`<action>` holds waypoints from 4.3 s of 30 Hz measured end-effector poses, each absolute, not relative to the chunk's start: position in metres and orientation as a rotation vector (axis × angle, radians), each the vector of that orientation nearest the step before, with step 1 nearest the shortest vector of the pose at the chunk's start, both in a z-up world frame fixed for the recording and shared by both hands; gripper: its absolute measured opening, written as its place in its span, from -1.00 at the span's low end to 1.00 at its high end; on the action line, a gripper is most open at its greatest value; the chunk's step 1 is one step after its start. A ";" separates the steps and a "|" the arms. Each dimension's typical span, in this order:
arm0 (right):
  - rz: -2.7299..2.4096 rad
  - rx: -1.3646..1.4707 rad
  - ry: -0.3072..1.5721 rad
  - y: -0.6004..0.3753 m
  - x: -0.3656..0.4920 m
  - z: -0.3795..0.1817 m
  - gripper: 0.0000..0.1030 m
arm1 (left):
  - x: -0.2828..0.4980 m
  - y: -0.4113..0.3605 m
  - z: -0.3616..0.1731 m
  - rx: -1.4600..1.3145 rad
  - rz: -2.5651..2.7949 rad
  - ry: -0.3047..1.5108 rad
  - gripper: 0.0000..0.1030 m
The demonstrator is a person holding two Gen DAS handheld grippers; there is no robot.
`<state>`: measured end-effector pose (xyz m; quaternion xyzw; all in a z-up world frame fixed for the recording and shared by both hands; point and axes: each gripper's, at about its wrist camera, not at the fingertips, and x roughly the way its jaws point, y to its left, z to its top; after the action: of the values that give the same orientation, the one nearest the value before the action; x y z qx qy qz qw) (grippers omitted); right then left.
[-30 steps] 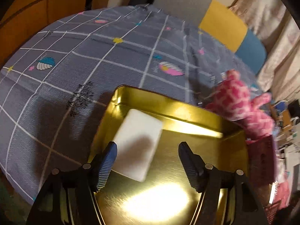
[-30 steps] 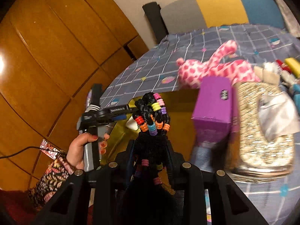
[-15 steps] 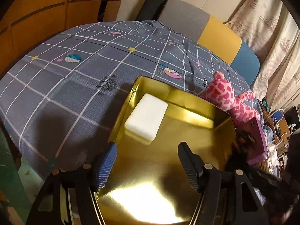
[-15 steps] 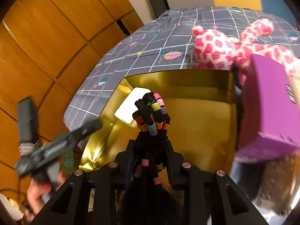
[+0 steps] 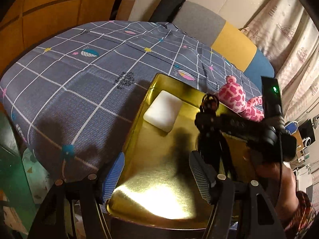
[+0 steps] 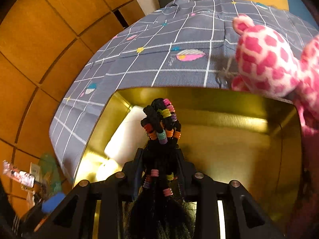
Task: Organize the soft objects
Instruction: 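Lower the hair bundle into the gold tin and open the right gripper, then move the right gripper back to the pile and grasp the brown satin scrunchie, then grasp the white cleaning wipes packet with the left gripper while the right holds the scrunchie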
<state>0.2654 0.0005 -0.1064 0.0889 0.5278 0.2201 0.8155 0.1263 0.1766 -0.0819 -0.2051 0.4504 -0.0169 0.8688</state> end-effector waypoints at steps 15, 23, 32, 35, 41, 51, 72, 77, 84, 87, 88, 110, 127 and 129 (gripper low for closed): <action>0.460 0.174 1.002 -0.009 0.246 -0.065 0.17 | 0.119 0.175 -0.087 -0.466 -0.048 0.955 0.32; 0.493 0.147 0.888 -0.034 0.201 -0.014 0.19 | 0.114 0.163 -0.079 -0.469 -0.084 0.927 0.31; 0.435 0.109 0.735 -0.091 0.155 0.034 0.24 | 0.112 0.131 -0.065 -0.461 -0.203 0.891 0.31; 0.365 0.137 0.701 -0.128 0.142 0.043 0.24 | 0.112 0.116 -0.062 -0.441 -0.238 0.889 0.31; 0.165 0.175 0.643 -0.212 0.118 0.047 0.26 | 0.109 0.078 -0.053 -0.392 -0.343 0.883 0.31; -0.160 0.305 0.742 -0.362 0.094 0.000 0.31 | 0.106 0.004 -0.033 -0.255 -0.491 0.872 0.31; -0.366 0.661 0.828 -0.574 0.155 -0.098 0.29 | 0.089 -0.139 -0.010 -0.049 -0.757 0.899 0.31; -0.340 0.789 0.864 -0.596 0.175 -0.126 0.13 | 0.086 -0.156 -0.008 0.001 -0.768 0.901 0.31; -0.256 0.798 0.885 -0.603 0.168 -0.132 -0.56 | 0.088 -0.178 -0.011 0.019 -0.779 0.927 0.31; -0.240 0.751 0.907 -0.603 0.158 -0.129 -0.70 | 0.089 -0.193 -0.010 0.028 -0.799 0.932 0.31; -0.240 0.736 0.915 -0.603 0.156 -0.128 -0.73 | 0.089 -0.200 -0.009 0.032 -0.808 0.931 0.31; -0.318 0.705 0.820 -0.651 0.101 -0.084 -0.73 | 0.123 -0.396 -0.037 0.199 -0.823 1.043 0.33; -0.290 0.797 0.820 -0.662 0.100 -0.088 -0.73 | 0.236 -0.497 -0.122 0.441 -0.637 1.084 0.39; -0.285 0.804 0.823 -0.662 0.101 -0.089 -0.73 | 0.240 -0.504 -0.129 0.480 -0.648 1.091 0.44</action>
<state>0.1012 -0.6617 -0.0888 0.3790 0.3879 -0.1342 0.8294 0.2405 -0.5038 -0.1285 0.2220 0.5047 -0.2996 0.7786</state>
